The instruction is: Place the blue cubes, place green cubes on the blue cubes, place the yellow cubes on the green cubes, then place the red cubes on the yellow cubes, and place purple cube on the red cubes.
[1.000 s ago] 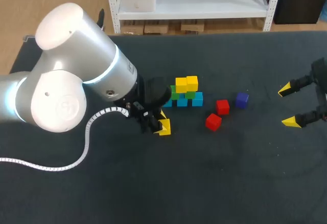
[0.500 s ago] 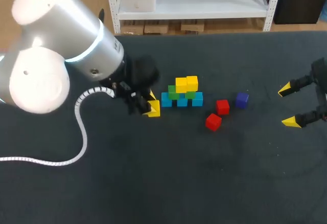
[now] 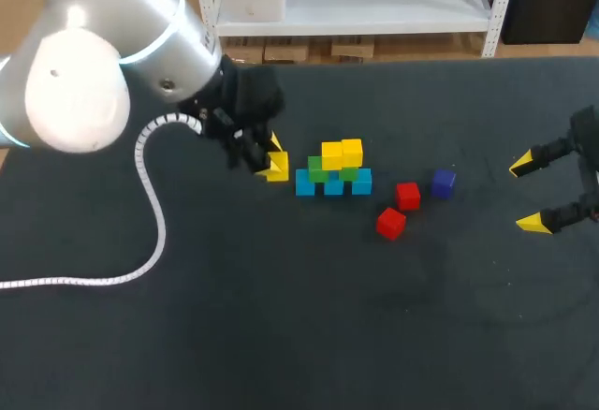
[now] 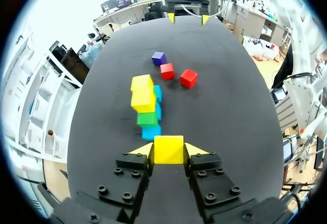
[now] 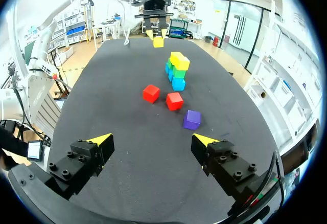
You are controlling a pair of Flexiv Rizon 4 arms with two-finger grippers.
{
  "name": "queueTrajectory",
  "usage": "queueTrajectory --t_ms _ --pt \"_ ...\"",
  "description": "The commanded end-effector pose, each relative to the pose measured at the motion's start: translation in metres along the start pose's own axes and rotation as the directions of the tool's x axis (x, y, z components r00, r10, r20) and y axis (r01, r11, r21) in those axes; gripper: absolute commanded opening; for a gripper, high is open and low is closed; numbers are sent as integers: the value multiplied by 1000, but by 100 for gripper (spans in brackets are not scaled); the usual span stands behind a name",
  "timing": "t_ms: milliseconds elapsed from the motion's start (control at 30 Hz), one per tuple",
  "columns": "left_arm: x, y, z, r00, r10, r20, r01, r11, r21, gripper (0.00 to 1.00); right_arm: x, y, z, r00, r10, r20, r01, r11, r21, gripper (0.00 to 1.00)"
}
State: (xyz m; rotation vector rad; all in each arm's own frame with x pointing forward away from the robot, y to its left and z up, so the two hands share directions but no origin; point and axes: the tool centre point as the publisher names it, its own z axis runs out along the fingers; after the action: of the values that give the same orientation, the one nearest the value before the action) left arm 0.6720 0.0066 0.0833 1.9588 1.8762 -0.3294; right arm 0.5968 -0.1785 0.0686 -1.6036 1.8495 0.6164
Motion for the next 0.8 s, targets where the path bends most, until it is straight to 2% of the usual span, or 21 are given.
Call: queueTrajectory --t_ms 33,300,800 --pt "3 17 7 1000 -6 12 6 999 32 0 0 -1 1 1000 -1 2 1 1000 -1 100" --pt "0 28 15 999 -30 22 29 999 46 0 0 -1 1 1000 -1 2 1 1000 -1 100" --pt "-18 40 26 1000 -7 23 6 998 57 0 0 -1 1 1000 -1 2 1 1000 -1 100"
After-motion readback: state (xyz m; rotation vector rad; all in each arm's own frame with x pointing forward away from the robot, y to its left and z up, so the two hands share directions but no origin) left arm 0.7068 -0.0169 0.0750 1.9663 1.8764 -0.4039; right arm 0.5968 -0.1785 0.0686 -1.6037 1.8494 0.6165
